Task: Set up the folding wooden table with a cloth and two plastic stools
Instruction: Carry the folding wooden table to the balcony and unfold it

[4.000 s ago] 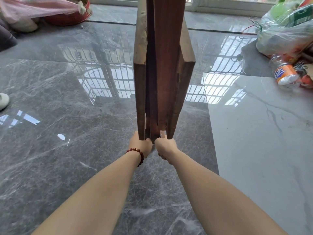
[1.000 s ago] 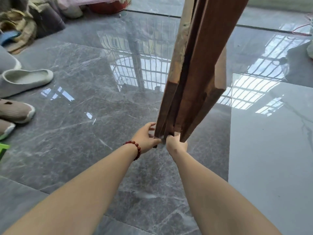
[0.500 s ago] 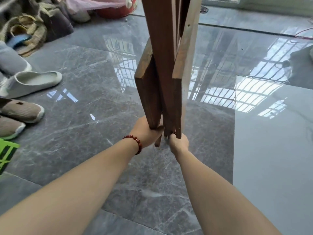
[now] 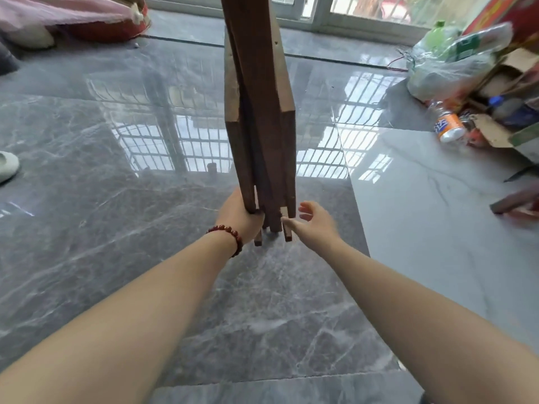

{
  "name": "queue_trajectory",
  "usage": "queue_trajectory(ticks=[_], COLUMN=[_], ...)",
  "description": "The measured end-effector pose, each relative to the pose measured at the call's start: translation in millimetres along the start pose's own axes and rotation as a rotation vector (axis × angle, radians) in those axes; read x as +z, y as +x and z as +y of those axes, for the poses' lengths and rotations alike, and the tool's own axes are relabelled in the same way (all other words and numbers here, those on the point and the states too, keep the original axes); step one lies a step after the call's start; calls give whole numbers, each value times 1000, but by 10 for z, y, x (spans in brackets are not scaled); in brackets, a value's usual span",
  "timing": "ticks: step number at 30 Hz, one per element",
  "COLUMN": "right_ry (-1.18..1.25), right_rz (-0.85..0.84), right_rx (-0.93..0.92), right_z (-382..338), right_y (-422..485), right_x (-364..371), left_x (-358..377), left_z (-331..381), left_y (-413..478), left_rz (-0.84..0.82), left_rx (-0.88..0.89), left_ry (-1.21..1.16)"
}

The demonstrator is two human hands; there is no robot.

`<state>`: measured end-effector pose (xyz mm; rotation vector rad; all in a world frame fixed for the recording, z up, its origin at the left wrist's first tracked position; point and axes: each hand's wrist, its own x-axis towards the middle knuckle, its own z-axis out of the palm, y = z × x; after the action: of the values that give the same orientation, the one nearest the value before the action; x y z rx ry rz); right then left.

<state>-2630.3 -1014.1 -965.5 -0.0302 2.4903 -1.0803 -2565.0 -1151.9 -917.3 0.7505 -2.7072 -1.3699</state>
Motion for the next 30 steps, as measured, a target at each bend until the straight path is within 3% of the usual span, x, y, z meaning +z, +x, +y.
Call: queue_trajectory(ticks=[5, 9, 14, 18, 23, 30], right_ry=[-156, -112, -101, -169, -253, -242], right_rz=[-35, -99, -71, -36, -109, -13], right_rx=[-154, -242, -210, -306, -359, -276], right_z=[-206, -387, -514, -533, -432, -141], right_y=[-155, -268, -240, -144, -61, 47], right_x=[-191, -167, -99, -211, -437, -902], left_x=[-28, -50, -20, 75, 167, 156], left_z=[-81, -70, 28, 118, 238, 342], left_y=[8, -12, -31, 8, 18, -8], left_rz=[-4, 5, 16, 5, -4, -17], left_rx=[-37, -55, -3, -4, 36, -24], left_ry=[-62, -78, -23, 77, -34, 75])
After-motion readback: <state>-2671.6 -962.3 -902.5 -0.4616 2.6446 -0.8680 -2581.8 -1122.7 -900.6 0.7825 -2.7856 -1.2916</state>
